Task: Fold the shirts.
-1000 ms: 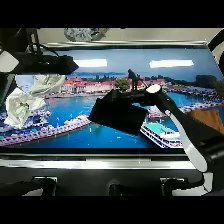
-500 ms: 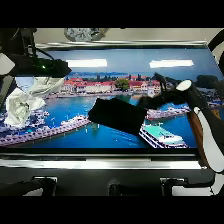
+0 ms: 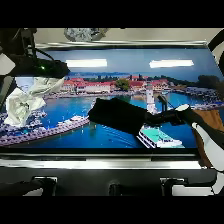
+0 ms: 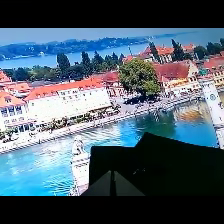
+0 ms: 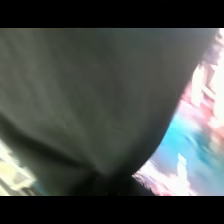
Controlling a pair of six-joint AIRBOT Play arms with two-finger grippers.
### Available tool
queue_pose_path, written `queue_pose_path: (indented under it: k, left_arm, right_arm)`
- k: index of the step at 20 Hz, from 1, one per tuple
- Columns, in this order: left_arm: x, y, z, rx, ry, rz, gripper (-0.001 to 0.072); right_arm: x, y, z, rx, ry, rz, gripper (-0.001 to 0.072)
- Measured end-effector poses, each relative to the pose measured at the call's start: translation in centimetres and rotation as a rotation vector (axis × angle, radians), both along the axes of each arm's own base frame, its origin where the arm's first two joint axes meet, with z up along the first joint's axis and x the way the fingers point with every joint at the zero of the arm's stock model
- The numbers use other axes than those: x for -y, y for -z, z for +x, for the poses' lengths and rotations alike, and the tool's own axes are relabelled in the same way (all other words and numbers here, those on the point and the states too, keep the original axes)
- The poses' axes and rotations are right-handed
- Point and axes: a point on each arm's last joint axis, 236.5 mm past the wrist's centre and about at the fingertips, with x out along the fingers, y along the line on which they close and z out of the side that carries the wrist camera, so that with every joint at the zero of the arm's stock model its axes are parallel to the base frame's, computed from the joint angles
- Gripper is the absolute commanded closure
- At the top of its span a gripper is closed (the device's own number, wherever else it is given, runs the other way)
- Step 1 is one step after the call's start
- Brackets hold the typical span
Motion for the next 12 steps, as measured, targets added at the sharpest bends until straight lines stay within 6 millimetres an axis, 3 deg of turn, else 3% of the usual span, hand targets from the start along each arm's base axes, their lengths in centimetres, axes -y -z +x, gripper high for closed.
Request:
queue_pose_path:
  k: [3,6,8,12]
  left_arm:
    - [0.0,0.3,0.1,-0.005,0.0,0.001,0.0674]
    - [0.1,0.5,0.2,-0.009,0.0,0.0,0.0674]
    - [0.1,0.8,0.4,-0.014,0.0,0.002,0.0674]
    - [0.2,1.4,0.6,-0.026,0.001,0.006,0.0674]
  right_arm:
    - [-0.5,-3.0,1.8,0.103,-0.002,0.103,0.0672]
    - [0.7,-9.1,4.3,0.258,-0.047,0.163,0.0673]
    - [2.7,-14.1,5.9,0.361,-0.065,0.148,0.0673]
    - [10.1,-22.1,7.9,0.487,-0.021,-0.019,0.0673]
